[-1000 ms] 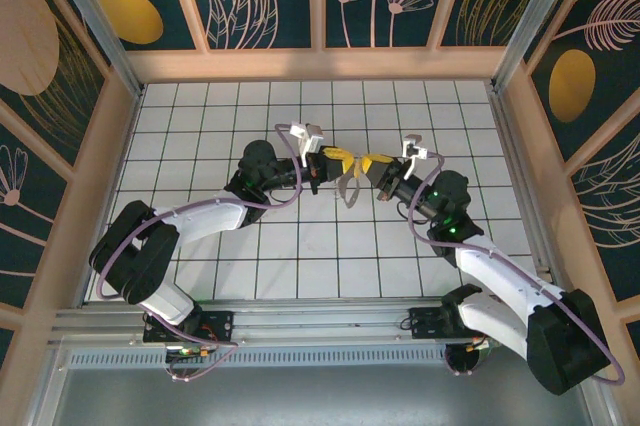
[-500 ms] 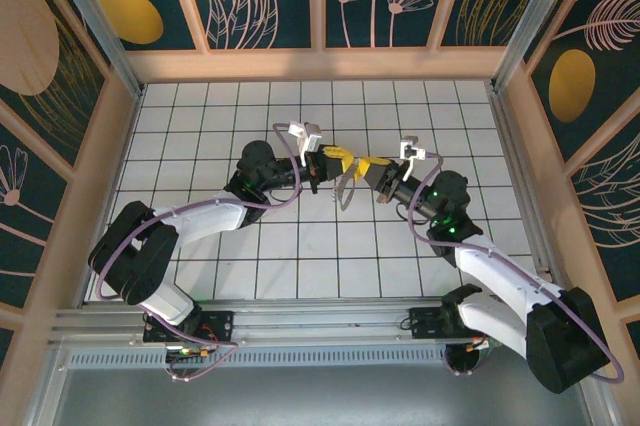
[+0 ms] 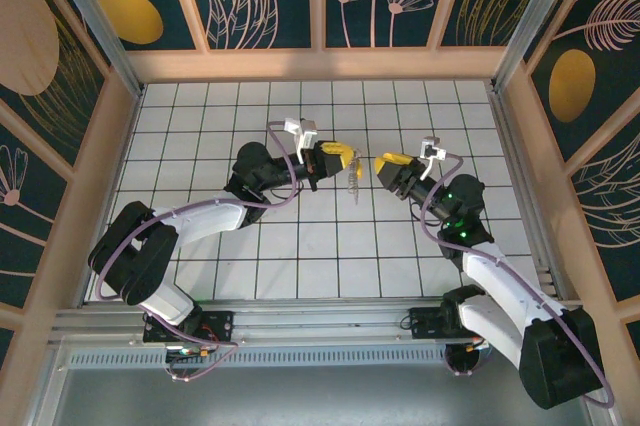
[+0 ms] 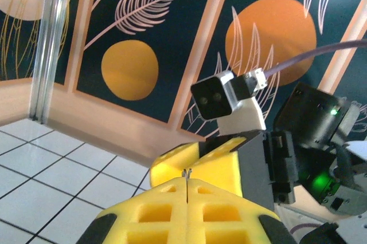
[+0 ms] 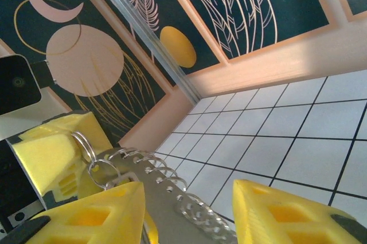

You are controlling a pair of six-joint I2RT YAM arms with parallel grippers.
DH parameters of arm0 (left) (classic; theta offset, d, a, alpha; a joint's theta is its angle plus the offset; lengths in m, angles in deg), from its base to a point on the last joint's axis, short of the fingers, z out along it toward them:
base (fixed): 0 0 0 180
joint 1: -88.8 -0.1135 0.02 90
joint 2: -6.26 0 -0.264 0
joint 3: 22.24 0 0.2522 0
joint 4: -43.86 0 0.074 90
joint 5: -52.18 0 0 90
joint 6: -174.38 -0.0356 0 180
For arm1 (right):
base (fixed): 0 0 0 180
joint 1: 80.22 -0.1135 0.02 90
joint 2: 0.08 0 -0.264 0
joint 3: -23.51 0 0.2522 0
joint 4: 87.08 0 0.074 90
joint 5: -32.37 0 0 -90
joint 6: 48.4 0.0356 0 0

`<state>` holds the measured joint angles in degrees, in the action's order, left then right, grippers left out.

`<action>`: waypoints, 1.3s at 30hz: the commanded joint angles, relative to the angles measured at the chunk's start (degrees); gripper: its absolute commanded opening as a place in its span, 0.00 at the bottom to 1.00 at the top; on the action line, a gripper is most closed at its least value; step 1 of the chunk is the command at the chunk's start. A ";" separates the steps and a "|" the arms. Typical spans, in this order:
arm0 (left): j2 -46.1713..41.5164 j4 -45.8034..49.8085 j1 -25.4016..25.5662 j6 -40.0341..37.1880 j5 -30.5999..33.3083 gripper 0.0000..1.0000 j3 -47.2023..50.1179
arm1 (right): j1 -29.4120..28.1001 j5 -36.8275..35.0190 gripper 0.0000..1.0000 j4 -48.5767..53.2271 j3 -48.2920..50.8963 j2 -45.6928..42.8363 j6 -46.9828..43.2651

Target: Put the keys on the keyring

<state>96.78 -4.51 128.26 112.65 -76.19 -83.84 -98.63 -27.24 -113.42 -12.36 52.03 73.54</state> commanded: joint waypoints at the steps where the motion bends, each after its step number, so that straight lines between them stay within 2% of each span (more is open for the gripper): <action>1: 2.02 -7.90 0.44 3.90 -0.55 0.00 0.35 | 0.34 2.45 0.46 -3.36 -1.12 -0.35 0.87; 10: 9.54 -23.87 0.42 19.12 -0.30 0.00 0.52 | 0.33 2.63 0.50 -12.77 -2.59 3.30 5.76; 14: 11.09 -27.49 0.40 23.63 1.07 0.00 0.99 | 0.37 2.22 0.52 -17.01 -2.55 4.52 8.08; 30: 12.72 -29.62 0.42 30.33 2.60 0.00 0.90 | -1.92 5.56 0.51 -28.36 -3.64 13.79 13.23; 36: 13.29 -29.62 0.44 30.68 2.64 0.00 0.50 | -3.53 5.20 0.49 -29.16 -4.08 15.23 12.74; 39: 13.52 -29.67 0.44 30.76 2.77 0.00 0.37 | -4.16 5.20 0.44 -29.38 -4.35 16.14 12.64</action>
<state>109.72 -29.82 128.26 142.38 -74.34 -82.83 -102.11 -23.02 -138.73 -14.89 67.38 85.89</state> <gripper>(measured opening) 0.057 0.450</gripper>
